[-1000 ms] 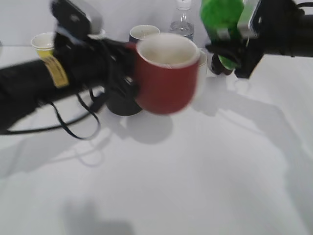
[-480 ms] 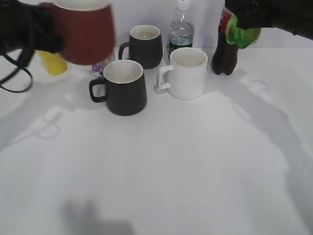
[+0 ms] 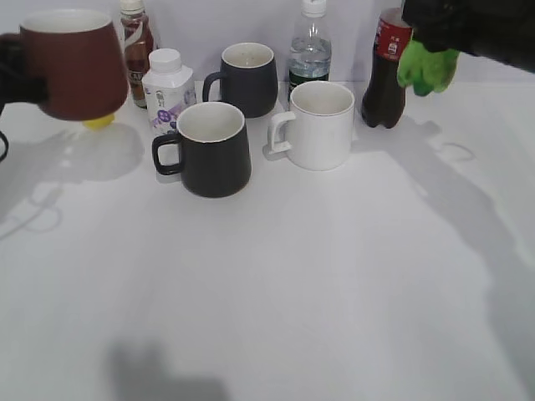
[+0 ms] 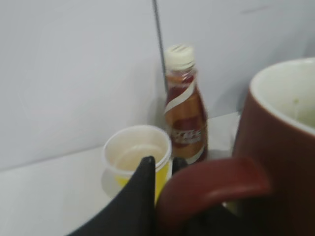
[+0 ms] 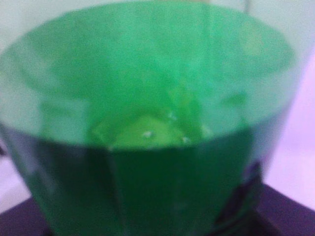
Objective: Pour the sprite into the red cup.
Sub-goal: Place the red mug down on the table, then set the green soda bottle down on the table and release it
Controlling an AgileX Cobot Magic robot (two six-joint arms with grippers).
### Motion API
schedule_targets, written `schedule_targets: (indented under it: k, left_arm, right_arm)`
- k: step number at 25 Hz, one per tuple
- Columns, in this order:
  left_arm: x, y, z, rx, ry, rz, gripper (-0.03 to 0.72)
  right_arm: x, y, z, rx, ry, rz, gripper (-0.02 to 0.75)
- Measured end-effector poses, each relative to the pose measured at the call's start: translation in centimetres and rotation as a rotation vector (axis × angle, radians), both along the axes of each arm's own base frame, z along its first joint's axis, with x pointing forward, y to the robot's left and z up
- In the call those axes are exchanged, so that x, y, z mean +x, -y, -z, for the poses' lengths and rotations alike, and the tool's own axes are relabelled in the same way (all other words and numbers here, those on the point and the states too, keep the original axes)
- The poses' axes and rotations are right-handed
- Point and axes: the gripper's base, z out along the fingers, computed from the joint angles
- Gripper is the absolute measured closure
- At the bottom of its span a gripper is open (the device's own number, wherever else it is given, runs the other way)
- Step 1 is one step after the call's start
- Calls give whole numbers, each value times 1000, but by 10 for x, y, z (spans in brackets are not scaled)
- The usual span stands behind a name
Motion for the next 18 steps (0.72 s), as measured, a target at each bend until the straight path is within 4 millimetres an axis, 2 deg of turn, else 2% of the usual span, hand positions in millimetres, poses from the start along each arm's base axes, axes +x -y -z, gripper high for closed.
schedule_targets:
  k: [6, 13, 18]
  left_arm:
    - [12, -8, 29, -54, -27, -38, 613]
    - [30, -5, 73, -46, -20, -22, 613]
    - [37, -5, 99, -56, 20, -29, 613]
  right_arm:
    - [1, 2, 32, 50, -98, 35, 309]
    - [-5, 7, 72, -42, -164, 68, 309]
    - [-2, 6, 81, -54, -157, 61, 309]
